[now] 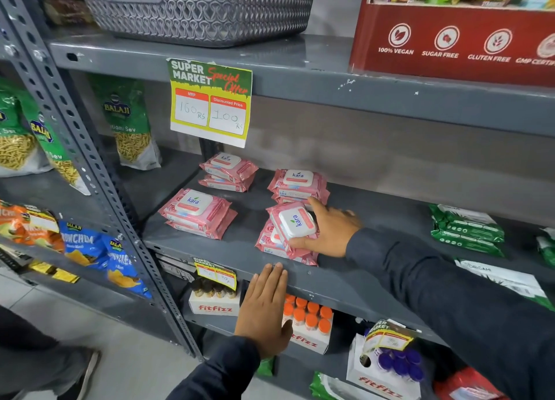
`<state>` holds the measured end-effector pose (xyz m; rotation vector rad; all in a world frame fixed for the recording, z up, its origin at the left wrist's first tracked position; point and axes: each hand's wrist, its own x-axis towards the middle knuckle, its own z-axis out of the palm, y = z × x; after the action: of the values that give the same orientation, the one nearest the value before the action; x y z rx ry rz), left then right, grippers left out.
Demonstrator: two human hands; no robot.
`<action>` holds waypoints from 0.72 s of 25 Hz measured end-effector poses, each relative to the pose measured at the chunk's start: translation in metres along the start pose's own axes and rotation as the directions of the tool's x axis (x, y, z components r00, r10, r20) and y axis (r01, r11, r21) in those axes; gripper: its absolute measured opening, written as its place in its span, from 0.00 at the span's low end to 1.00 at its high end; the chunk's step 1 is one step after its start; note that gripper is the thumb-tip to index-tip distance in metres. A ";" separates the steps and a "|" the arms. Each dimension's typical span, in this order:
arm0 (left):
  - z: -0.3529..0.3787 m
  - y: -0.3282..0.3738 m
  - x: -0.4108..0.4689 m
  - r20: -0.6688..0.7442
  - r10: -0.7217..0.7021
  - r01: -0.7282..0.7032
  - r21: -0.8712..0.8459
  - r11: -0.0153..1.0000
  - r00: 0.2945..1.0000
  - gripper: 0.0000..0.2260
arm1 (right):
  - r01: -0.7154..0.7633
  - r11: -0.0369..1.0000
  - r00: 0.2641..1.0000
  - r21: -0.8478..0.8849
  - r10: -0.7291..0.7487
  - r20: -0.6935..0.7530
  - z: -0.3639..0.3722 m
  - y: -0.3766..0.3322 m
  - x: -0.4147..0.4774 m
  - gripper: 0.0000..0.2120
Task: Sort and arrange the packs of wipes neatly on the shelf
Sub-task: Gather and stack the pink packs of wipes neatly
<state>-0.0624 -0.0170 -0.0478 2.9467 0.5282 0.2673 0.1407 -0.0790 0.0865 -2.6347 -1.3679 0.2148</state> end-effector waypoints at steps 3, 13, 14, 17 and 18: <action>0.000 0.000 -0.001 0.000 -0.002 0.002 -0.006 1.000 1.000 0.42 | 0.165 0.981 0.986 0.104 -0.163 -0.033 -0.015 0.000 0.013 0.37; -0.005 0.001 -0.001 0.027 0.003 -0.003 0.012 1.000 1.000 0.40 | 0.596 0.417 0.788 -0.686 -0.469 0.400 -0.049 -0.024 0.055 0.40; -0.006 0.001 -0.001 0.027 0.004 -0.004 0.010 1.000 1.000 0.40 | 0.591 0.417 0.791 -0.690 -0.465 0.397 -0.052 -0.027 0.056 0.39; -0.009 0.001 -0.002 0.018 0.016 -0.017 0.010 1.000 1.000 0.40 | 0.544 0.564 0.839 -0.621 -0.378 0.392 -0.060 -0.029 0.057 0.36; -0.009 0.002 -0.002 0.013 0.016 -0.016 0.008 1.000 1.000 0.41 | 0.516 0.643 0.854 -0.565 -0.337 0.396 -0.063 -0.027 0.055 0.34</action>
<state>-0.0657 -0.0182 -0.0389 2.9600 0.5049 0.2480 0.1633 -0.0235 0.1506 -2.7027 -2.5263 -0.0066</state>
